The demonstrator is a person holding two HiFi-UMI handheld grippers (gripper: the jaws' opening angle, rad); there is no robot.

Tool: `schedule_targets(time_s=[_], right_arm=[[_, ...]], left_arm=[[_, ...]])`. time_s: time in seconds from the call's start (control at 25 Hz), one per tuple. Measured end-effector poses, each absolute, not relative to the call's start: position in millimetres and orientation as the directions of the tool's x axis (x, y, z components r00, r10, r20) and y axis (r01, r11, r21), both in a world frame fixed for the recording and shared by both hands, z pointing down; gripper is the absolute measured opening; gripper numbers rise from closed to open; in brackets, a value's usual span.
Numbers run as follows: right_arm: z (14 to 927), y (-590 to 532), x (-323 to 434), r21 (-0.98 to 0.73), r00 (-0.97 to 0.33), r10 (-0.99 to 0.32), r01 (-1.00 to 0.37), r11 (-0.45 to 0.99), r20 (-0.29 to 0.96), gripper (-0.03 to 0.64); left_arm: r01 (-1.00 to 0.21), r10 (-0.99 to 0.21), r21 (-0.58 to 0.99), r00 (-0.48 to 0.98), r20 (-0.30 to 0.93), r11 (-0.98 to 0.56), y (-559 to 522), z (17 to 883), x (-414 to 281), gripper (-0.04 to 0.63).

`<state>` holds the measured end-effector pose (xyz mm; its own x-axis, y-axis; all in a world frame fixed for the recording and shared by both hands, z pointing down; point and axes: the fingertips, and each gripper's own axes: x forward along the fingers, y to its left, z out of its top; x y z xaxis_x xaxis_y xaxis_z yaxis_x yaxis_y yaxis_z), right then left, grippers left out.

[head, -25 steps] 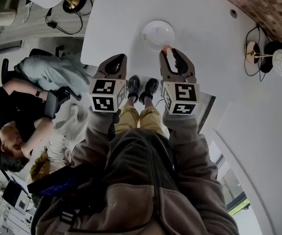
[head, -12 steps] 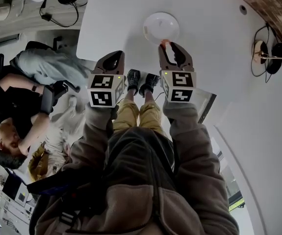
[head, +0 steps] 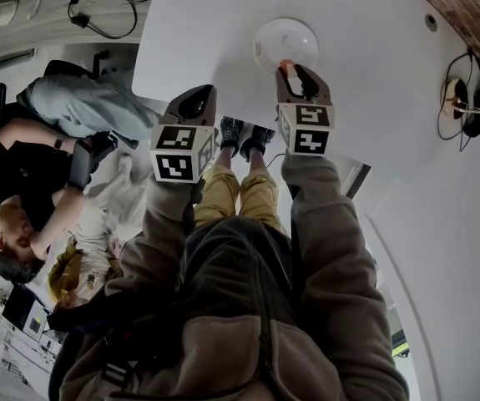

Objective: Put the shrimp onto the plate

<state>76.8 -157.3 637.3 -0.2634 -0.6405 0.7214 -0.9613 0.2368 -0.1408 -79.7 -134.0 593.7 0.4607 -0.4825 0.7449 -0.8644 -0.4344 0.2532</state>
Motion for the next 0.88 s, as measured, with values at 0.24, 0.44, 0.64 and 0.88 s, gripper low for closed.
schedule_targets(time_s=[0.24, 0.44, 0.64, 0.88], right_arm=[[668.7, -168.4, 79.5, -0.152, -0.275, -0.593, -0.956, 0.25, 0.756, 0.147], [680.6, -172.6, 80.9, -0.129, -0.264, -0.566, -0.955, 0.267, 0.781, 0.146], [690.6, -176.6, 83.4, -0.118, -0.252, -0.532, -0.955, 0.274, 0.808, 0.147], [698.8, -180.3, 84.3, -0.119, -0.249, -0.498, -0.953, 0.278, 0.831, 0.147]], left_arm=[[-0.868, -0.469, 0.258, 0.454, 0.757, -0.424, -133.4, 603.4, -82.4, 0.005], [-0.873, -0.464, 0.259, 0.447, 0.765, -0.413, -134.7, 608.8, -86.5, 0.005], [-0.872, -0.462, 0.262, 0.449, 0.765, -0.413, -137.1, 608.8, -84.9, 0.005], [-0.873, -0.461, 0.265, 0.449, 0.765, -0.41, -136.5, 609.3, -83.2, 0.005]])
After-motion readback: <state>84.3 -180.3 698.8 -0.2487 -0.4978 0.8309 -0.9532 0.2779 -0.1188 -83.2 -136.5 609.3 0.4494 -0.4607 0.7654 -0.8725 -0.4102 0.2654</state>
